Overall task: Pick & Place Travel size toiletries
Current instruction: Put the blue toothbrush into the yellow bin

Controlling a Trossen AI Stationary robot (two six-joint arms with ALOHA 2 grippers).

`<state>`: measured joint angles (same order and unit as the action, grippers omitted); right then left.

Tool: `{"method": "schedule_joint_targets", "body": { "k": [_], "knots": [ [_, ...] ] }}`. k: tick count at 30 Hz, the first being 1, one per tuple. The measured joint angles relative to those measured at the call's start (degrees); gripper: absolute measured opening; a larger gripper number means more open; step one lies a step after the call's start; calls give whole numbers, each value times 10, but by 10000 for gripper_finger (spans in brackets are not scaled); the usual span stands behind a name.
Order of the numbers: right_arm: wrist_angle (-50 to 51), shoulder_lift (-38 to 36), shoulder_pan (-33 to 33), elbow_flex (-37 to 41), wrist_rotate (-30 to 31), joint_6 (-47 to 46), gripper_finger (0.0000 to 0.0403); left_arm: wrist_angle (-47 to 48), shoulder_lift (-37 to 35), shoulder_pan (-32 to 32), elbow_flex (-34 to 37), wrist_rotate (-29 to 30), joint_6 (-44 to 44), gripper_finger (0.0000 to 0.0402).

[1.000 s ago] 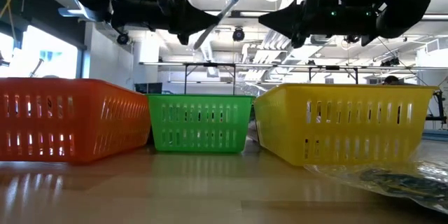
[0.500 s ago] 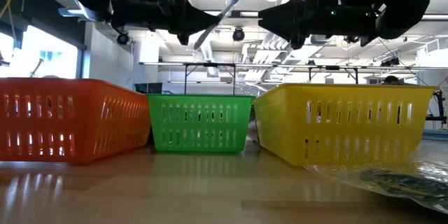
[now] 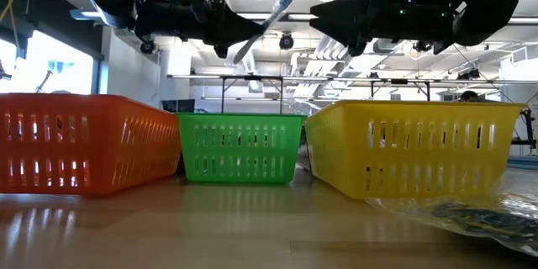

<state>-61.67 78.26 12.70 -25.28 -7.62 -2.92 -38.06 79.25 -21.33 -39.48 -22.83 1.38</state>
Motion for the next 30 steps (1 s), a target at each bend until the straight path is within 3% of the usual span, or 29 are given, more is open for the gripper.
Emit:
{"method": "schedule_joint_targets", "body": {
  "k": [12,23,30],
  "knots": [
    [-4,5,0,-8,0,-3,183,-33,14,2,0,-2,8,26],
    [-5,128,-1,-112,-3,-3,183,-46,14,16,0,-6,5,26],
    [-7,152,-1,-154,-44,-1,183,-26,14,16,0,-6,6,26]
  ]
}}
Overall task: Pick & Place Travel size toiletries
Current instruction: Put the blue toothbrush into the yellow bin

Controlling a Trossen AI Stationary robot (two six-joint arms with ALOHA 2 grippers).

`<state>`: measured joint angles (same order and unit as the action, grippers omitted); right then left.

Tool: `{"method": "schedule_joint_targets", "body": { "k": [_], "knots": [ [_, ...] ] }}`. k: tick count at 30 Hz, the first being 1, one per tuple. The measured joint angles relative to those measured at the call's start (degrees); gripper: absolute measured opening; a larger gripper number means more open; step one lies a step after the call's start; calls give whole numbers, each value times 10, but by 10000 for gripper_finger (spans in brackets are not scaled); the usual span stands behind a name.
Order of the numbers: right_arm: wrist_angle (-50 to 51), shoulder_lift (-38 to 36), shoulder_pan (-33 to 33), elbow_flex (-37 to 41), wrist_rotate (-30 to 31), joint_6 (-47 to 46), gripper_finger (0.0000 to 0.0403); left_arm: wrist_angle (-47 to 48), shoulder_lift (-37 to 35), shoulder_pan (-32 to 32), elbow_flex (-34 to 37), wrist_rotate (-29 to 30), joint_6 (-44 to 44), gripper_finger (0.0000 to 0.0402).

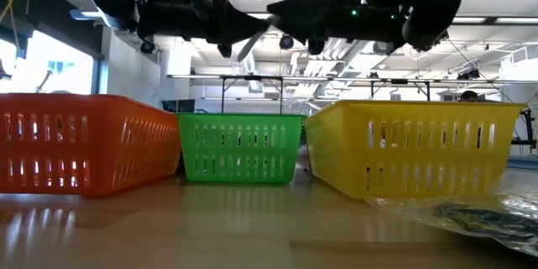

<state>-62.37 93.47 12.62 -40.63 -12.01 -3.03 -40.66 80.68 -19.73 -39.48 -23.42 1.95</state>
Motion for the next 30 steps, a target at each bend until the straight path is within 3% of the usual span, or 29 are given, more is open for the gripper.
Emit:
{"method": "schedule_joint_targets", "body": {
  "k": [6,22,30],
  "knots": [
    [4,0,0,-2,-1,0,161,3,0,0,0,0,0,26],
    [10,0,0,-2,0,8,21,1,0,0,0,0,-2,26],
    [10,0,0,-2,0,9,24,1,0,0,0,0,-2,26]
  ]
}}
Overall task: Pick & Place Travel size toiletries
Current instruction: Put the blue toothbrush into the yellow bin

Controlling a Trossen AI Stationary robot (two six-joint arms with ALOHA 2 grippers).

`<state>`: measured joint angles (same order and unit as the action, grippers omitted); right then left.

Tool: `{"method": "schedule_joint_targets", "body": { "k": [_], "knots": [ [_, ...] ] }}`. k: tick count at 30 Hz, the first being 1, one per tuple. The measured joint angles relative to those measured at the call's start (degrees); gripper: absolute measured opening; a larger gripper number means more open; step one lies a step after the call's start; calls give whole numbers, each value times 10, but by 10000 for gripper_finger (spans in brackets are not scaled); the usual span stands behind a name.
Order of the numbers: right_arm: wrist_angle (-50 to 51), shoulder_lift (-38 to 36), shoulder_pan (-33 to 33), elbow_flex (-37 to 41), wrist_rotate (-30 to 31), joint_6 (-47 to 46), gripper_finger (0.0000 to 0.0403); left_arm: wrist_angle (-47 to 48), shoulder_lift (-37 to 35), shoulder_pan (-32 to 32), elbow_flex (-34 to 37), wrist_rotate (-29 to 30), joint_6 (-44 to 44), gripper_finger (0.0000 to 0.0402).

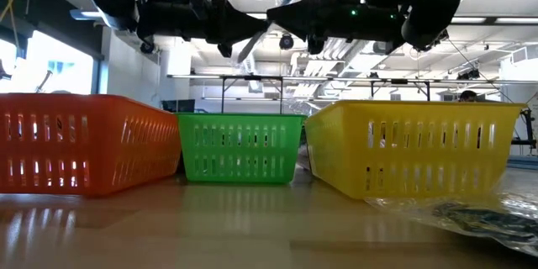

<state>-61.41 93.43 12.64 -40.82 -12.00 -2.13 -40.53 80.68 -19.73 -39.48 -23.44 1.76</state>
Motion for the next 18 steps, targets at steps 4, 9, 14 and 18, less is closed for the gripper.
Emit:
{"method": "schedule_joint_targets", "body": {
  "k": [4,9,14,18],
  "knots": [
    [3,0,0,0,0,0,14,0,0,0,0,0,0,26],
    [5,0,0,0,0,1,18,2,0,0,0,0,0,26],
    [7,0,0,0,0,1,12,2,0,0,0,0,0,26],
    [8,0,0,0,0,1,13,2,0,0,0,0,0,26]
  ]
}}
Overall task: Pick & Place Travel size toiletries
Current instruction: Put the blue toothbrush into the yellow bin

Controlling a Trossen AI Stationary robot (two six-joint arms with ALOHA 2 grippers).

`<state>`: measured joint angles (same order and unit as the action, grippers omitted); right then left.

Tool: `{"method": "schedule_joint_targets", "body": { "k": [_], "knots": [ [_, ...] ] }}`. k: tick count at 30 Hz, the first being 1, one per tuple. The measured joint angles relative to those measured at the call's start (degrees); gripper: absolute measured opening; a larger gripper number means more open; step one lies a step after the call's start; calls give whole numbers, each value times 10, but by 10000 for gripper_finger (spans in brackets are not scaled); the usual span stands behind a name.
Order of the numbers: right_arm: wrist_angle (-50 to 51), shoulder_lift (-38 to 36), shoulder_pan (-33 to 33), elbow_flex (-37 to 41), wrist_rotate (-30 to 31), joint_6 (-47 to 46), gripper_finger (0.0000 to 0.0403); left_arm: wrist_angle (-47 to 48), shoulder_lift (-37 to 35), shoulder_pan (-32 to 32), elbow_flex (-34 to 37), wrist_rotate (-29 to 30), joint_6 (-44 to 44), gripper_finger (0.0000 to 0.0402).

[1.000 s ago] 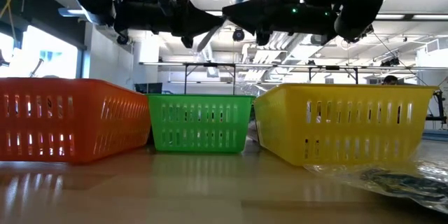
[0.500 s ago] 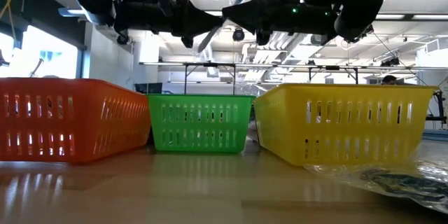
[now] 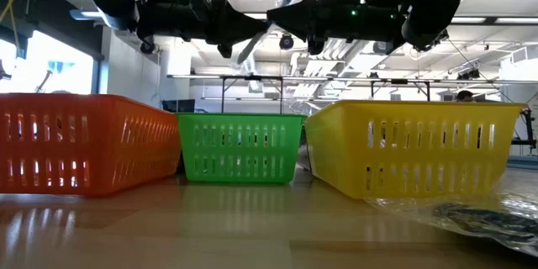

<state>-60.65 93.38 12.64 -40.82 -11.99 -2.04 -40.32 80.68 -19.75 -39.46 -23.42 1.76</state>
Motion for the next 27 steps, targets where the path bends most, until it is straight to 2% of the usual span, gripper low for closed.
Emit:
{"method": "schedule_joint_targets", "body": {
  "k": [16,27],
  "knots": [
    [4,0,1,0,0,-7,13,16,0,0,0,2,-13,30],
    [6,0,1,0,1,-5,12,32,-3,-1,0,31,-13,142]
  ]
}}
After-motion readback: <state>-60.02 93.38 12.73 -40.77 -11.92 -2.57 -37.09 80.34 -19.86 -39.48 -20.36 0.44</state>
